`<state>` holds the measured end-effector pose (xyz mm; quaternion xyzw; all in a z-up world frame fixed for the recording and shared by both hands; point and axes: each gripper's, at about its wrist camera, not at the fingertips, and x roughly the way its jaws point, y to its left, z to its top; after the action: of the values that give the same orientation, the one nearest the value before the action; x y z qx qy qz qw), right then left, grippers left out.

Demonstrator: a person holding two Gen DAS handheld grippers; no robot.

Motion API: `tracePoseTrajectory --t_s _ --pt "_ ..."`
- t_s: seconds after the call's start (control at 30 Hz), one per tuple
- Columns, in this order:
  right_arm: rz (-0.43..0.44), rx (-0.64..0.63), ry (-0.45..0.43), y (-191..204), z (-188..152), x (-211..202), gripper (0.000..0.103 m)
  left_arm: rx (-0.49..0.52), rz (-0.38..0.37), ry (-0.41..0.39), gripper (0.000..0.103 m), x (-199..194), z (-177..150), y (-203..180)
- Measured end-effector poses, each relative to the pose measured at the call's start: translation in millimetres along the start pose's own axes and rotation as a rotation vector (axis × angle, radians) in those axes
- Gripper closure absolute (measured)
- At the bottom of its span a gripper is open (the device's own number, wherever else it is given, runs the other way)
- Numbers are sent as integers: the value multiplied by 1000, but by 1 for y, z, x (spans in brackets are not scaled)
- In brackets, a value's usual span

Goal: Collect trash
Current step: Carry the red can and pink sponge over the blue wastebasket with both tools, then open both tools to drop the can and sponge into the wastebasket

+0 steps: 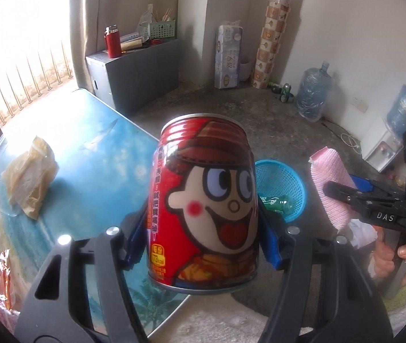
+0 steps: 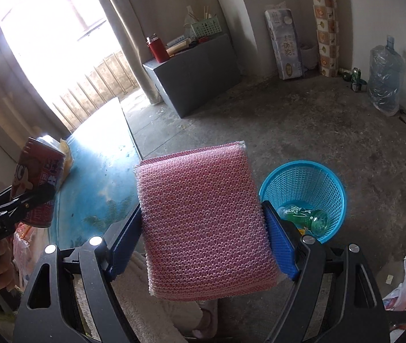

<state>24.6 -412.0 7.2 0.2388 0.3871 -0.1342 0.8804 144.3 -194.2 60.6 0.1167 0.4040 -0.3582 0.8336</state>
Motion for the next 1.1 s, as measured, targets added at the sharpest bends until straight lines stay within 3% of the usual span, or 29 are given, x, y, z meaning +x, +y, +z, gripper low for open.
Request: tracePoseTrajectory --t_s 0.27,0.5,0.67,0.9,1.0,1.1 --pt "-145 180 -19 -83 -3 -9 24 63 -218 88 41 51 32 -69" --pt "-82 363 57 -140 -10 31 24 43 -359 261 41 131 38 -115" --pt "-38 482 150 -179 -11 81 24 6 -365 398 41 209 24 -136" --pt "-77 605 255 -229 -2 157 24 -8 -295 536 41 308 7 -153" --pt "-100 652 258 -250 6 185 22 -52 -262 581 41 347 4 -152" --pt "-111 659 256 -262 12 210 21 -109 -238 586 25 375 7 -148"
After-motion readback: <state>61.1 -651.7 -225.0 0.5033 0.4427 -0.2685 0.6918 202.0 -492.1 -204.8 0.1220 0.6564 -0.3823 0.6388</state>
